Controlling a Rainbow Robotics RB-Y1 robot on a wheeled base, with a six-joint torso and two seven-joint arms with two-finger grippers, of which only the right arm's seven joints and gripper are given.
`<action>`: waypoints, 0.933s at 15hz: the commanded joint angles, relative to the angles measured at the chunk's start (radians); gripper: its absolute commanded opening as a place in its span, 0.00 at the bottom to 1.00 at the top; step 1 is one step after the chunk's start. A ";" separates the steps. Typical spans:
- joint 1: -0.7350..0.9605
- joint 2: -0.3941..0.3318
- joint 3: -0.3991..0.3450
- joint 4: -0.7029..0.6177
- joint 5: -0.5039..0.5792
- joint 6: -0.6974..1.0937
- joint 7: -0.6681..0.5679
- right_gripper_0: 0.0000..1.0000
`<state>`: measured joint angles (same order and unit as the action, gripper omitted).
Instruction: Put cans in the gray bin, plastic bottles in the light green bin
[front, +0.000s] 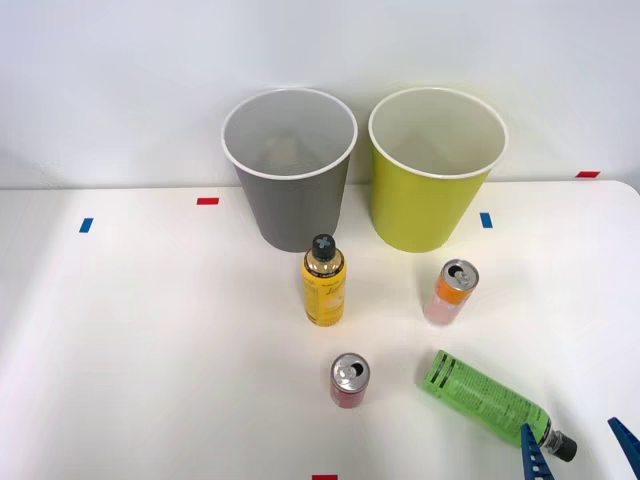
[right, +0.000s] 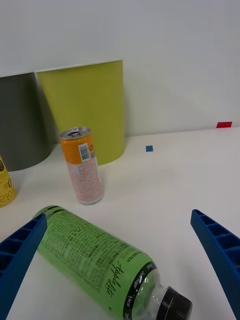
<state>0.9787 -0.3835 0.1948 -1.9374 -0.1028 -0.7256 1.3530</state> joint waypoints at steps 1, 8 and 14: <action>0.000 0.000 0.000 0.000 0.000 0.000 0.000 1.00; 0.000 0.000 0.000 0.000 0.000 0.000 0.000 1.00; 0.000 0.000 0.000 0.000 0.000 0.000 0.000 1.00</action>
<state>0.9787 -0.3835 0.1948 -1.9374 -0.1028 -0.7256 1.3530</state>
